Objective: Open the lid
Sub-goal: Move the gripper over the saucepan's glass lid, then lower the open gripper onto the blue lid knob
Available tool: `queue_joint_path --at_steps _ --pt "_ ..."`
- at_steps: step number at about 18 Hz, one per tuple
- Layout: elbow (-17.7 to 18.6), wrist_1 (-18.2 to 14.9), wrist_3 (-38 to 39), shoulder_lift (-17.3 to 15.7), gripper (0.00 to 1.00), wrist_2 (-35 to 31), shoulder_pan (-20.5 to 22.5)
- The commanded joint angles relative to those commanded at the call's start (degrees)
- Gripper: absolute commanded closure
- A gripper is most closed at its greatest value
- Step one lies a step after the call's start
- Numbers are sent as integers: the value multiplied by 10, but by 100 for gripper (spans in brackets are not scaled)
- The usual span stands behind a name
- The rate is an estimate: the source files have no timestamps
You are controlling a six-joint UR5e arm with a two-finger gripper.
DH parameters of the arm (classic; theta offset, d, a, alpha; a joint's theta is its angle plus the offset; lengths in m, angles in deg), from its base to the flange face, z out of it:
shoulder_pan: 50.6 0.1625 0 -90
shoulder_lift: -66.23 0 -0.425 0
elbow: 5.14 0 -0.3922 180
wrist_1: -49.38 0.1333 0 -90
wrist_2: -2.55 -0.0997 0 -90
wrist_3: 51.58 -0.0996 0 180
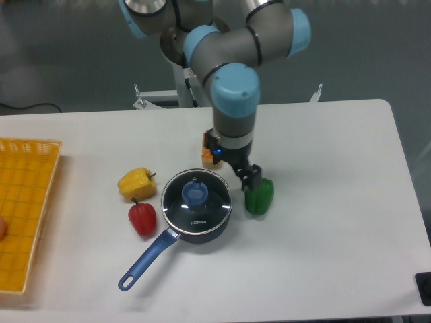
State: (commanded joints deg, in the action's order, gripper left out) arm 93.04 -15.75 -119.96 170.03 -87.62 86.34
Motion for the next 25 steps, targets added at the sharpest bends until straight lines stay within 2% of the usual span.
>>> queue_joint_path --at_steps 6,8,16,25 --pt "9 1 11 5 0 -17 -32" --pt "8 3 11 9 0 -17 -33" --pt "6 44 21 32 0 -16 -44" --pt "4 46 20 42 0 -14 -48"
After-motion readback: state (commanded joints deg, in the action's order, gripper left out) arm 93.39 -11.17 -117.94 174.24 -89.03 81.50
